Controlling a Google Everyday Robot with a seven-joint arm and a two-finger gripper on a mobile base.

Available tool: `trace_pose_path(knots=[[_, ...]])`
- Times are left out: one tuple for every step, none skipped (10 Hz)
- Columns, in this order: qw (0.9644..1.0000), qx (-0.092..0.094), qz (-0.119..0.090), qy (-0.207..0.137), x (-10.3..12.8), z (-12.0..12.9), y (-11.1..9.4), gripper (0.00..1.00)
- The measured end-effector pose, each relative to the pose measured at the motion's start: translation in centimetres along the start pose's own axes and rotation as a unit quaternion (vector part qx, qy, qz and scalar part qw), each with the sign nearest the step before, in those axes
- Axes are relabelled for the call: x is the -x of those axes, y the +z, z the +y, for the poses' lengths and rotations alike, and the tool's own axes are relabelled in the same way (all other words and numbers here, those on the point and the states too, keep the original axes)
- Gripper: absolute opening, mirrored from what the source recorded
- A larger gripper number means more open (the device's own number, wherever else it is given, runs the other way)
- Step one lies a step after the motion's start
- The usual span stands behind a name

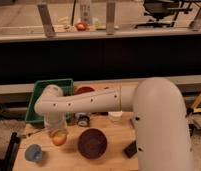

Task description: Place apple in table surface

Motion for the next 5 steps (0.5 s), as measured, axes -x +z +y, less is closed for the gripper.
trace_pose_path(knots=[[1.0, 0.0, -0.004, -0.002, -0.2, -0.3, 0.4, 0.24], [1.0, 0.0, -0.007, -0.003, -0.3, -0.4, 0.7, 0.31], [0.9999, 0.0, -0.01, -0.004, -0.5, -0.5, 1.0, 0.41], [0.9999, 0.0, -0.014, -0.005, -0.6, -0.6, 1.5, 0.54], [0.9999, 0.0, -0.016, -0.005, -0.8, -0.6, 1.8, 0.64]])
